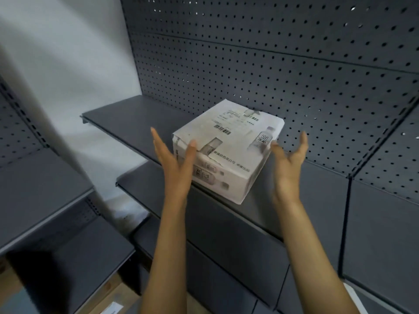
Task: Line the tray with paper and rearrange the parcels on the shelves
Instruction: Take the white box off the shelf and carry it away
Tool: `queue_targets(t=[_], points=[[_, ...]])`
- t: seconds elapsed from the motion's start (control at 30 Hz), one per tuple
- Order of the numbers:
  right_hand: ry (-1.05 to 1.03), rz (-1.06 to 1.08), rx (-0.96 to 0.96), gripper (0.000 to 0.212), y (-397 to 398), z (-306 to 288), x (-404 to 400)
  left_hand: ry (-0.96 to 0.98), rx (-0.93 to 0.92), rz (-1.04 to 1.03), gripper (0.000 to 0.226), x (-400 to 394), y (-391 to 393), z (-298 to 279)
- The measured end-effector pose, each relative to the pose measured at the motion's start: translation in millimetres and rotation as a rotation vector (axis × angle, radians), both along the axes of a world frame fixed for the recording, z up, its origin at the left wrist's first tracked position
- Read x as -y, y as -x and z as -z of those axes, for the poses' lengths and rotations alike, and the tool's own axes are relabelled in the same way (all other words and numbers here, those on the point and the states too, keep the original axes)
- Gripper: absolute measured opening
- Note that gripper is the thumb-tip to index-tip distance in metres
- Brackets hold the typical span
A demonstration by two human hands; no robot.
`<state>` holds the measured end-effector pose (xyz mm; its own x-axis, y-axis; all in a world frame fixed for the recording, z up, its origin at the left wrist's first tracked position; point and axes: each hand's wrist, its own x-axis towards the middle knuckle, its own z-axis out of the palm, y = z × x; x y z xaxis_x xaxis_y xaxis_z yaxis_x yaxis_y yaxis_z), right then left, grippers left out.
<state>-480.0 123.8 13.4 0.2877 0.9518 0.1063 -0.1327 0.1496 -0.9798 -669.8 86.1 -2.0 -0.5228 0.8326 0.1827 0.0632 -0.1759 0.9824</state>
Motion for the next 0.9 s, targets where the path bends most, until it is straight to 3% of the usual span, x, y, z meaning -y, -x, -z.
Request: queue_targets(t=[0.07, 0.17, 0.4, 0.7, 0.9], points=[[0.013, 0.028, -0.031, 0.08, 4, 6, -4, -0.012, 0.177, -0.028, 0.089, -11, 5, 3], [0.068, -0.187, 0.019, 0.077, 15, 17, -1, -0.005, 0.308, -0.036, 0.074, -21, 11, 0], [0.078, -0.231, -0.024, 0.071, 28, 18, 5, 0.069, 0.278, 0.084, 0.013, -25, 15, -13], [0.083, -0.134, -0.093, 0.067, 25, -12, 36, -0.065, 0.095, 0.227, 0.015, -9, 25, -51], [0.023, -0.048, -0.113, 0.064, 19, -32, 75, -0.039, 0.125, 0.342, 0.013, 12, 21, -53]])
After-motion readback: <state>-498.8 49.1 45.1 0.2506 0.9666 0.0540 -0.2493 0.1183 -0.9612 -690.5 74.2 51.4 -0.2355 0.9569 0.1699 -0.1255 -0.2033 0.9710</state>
